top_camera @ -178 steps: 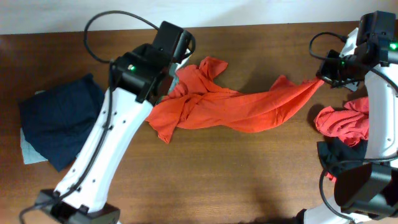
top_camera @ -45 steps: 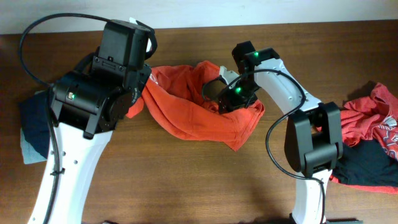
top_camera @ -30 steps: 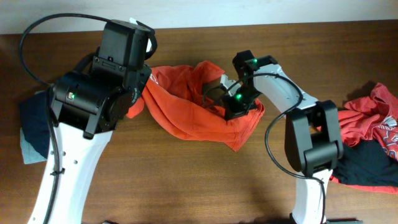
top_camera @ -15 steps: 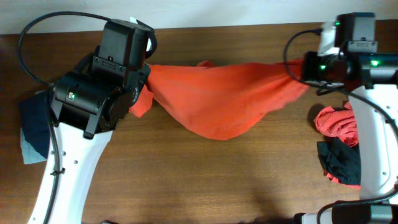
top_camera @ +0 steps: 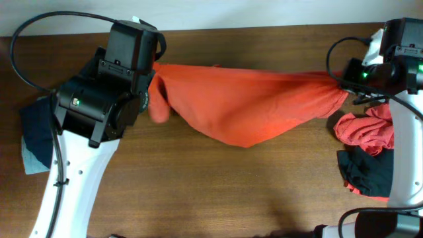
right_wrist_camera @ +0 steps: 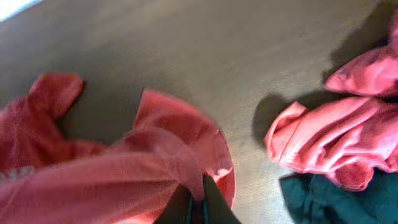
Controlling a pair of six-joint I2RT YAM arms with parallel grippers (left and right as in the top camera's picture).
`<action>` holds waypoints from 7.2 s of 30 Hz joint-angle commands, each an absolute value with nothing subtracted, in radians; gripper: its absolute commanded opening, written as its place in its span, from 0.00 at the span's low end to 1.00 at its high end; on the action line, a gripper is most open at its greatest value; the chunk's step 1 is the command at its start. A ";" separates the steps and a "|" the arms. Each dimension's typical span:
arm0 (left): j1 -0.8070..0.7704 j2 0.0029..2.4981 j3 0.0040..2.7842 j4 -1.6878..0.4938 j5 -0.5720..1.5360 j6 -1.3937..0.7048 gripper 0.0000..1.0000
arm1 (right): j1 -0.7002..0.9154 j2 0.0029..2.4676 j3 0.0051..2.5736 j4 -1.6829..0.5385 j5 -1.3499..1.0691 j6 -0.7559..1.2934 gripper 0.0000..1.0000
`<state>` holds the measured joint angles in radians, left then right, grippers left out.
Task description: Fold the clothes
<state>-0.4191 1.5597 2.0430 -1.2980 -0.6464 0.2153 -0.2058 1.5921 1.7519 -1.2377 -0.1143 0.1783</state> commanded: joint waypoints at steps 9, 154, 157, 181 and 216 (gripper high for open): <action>-0.411 1.538 2.043 -1.272 -0.701 0.192 0.00 | -0.155 1.577 1.754 -1.554 -0.226 0.191 0.04; -0.398 1.539 2.043 -1.159 -0.669 0.214 0.00 | 0.452 1.926 1.201 -0.733 -0.574 0.141 0.56; -0.399 1.539 2.043 -1.159 -0.669 0.214 0.00 | 0.452 1.940 1.201 -0.710 -0.565 0.174 0.55; -0.399 1.539 2.043 -1.159 -0.669 0.226 0.00 | 0.264 1.680 1.230 -0.863 -0.524 0.192 0.04; -0.550 1.503 2.415 -1.100 -0.746 0.414 0.00 | -0.170 1.184 2.011 -1.115 -0.094 0.173 0.04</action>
